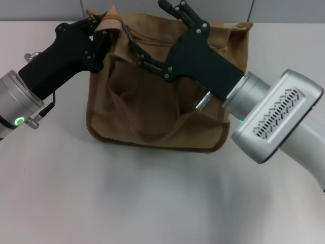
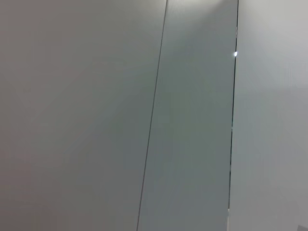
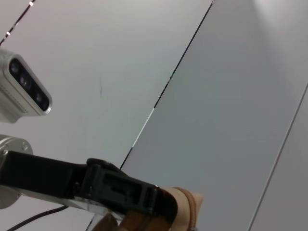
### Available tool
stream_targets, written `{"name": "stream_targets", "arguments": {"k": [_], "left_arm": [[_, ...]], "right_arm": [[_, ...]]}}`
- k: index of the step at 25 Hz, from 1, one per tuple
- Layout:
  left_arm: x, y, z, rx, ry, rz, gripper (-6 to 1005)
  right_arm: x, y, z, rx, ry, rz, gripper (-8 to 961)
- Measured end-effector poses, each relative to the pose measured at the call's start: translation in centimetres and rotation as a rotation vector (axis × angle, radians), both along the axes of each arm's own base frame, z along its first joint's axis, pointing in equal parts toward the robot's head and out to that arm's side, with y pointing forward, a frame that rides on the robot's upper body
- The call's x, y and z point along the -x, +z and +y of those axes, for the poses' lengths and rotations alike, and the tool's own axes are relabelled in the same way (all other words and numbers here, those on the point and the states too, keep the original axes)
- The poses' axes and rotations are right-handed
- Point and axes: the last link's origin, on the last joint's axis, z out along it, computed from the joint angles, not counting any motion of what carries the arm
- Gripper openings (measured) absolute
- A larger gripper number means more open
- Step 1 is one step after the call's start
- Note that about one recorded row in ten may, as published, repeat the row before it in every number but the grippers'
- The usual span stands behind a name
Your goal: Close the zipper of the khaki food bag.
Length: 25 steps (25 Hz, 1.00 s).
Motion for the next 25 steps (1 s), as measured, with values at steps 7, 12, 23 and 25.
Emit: {"name": "stream_targets", "arguments": {"k": [7,12,23,25], "left_arm": [[-0.3,-0.2,0.2,0.006,-0.006,-0.003,39],[-0.4,-0.3,0.3,0.006,-0.006,0.000,40],[-0.5,-0.3,0.6,0.003,-0.003,0.007,43],[-0.5,-0.3,0.6,0.003,-0.003,0.007,43]], "right_arm": [[0.2,-0.1,0.9,-0.008,-0.045,-0.001,840],[0.3,-0.6,0.4,0.017,-0.012,-0.032,840],[0.6,-0.7,1.3,0.008,-0.056,-0.032,839],[0.8,-0.9,1.1,0.018,-0.040,-0.045,839]]}}
